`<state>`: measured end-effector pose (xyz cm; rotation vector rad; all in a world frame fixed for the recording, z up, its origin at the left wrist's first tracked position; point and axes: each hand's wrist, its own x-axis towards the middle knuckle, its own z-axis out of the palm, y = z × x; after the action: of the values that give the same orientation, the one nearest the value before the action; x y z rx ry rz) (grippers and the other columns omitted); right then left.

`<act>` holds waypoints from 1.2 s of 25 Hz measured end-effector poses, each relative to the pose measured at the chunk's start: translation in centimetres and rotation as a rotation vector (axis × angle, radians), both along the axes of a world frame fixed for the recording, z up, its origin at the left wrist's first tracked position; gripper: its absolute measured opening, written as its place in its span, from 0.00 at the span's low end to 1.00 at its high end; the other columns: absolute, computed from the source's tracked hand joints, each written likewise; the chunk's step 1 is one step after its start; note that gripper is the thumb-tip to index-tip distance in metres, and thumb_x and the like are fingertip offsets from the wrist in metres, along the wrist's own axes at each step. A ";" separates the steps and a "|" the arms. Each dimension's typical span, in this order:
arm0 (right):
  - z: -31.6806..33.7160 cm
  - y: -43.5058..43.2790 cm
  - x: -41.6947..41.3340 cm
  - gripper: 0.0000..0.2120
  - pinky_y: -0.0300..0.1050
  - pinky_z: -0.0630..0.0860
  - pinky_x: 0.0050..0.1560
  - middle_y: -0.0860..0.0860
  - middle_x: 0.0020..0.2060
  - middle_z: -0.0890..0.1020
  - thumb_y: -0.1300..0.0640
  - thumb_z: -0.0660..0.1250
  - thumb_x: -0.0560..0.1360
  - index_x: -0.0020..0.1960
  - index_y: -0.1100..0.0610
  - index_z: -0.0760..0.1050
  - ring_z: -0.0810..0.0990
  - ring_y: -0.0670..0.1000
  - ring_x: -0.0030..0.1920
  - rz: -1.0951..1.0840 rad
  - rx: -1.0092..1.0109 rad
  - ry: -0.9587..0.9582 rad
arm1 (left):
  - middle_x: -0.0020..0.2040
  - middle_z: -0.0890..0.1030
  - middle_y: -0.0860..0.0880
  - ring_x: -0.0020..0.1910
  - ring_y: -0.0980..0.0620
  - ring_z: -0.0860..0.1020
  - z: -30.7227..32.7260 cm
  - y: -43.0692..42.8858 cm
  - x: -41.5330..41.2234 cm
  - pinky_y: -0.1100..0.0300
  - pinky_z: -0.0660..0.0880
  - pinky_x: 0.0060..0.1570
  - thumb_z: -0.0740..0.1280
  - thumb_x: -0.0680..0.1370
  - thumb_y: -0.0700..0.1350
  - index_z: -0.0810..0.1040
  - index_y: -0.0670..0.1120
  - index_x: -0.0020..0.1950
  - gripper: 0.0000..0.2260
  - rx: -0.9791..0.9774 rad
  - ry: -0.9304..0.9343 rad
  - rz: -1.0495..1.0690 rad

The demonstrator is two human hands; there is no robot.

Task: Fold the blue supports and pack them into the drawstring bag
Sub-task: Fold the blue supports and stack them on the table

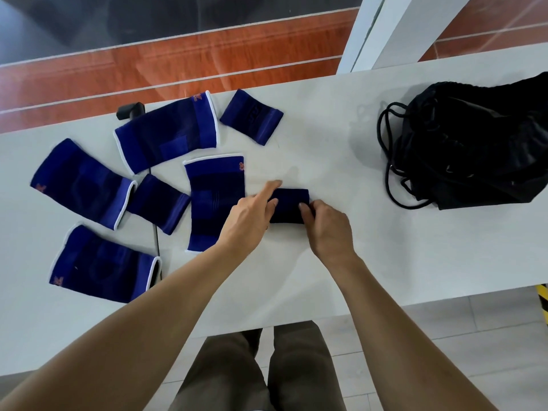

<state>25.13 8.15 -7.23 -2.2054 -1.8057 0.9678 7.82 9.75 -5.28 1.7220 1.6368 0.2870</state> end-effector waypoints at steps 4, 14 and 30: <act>-0.1 0.5 -0.9 0.20 0.49 0.66 0.41 0.54 0.38 0.82 0.44 0.53 0.84 0.42 0.56 0.70 0.79 0.59 0.38 0.013 -0.007 -0.169 | 0.44 0.80 0.46 0.36 0.42 0.77 -1.8 0.6 0.5 0.50 0.75 0.35 0.59 0.84 0.44 0.75 0.45 0.66 0.12 0.200 0.143 -0.085; -0.8 -3.4 -0.7 0.13 0.49 0.71 0.56 0.52 0.53 0.81 0.63 0.69 0.75 0.59 0.58 0.78 0.77 0.56 0.53 0.192 0.484 -0.115 | 0.48 0.76 0.42 0.40 0.42 0.73 -3.8 -0.1 1.2 0.48 0.70 0.46 0.59 0.84 0.44 0.75 0.42 0.59 0.09 0.485 0.494 -0.201; 0.4 2.0 5.5 0.31 0.59 0.49 0.79 0.53 0.77 0.67 0.57 0.60 0.77 0.79 0.56 0.61 0.61 0.54 0.78 0.094 0.187 -0.377 | 0.61 0.77 0.46 0.54 0.43 0.74 0.7 -1.8 -4.0 0.50 0.69 0.56 0.62 0.81 0.40 0.73 0.46 0.67 0.15 0.355 0.368 0.146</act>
<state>30.64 10.11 -6.78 -2.3177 -2.0688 0.3891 3.77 7.94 -4.61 2.0108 2.0835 0.3642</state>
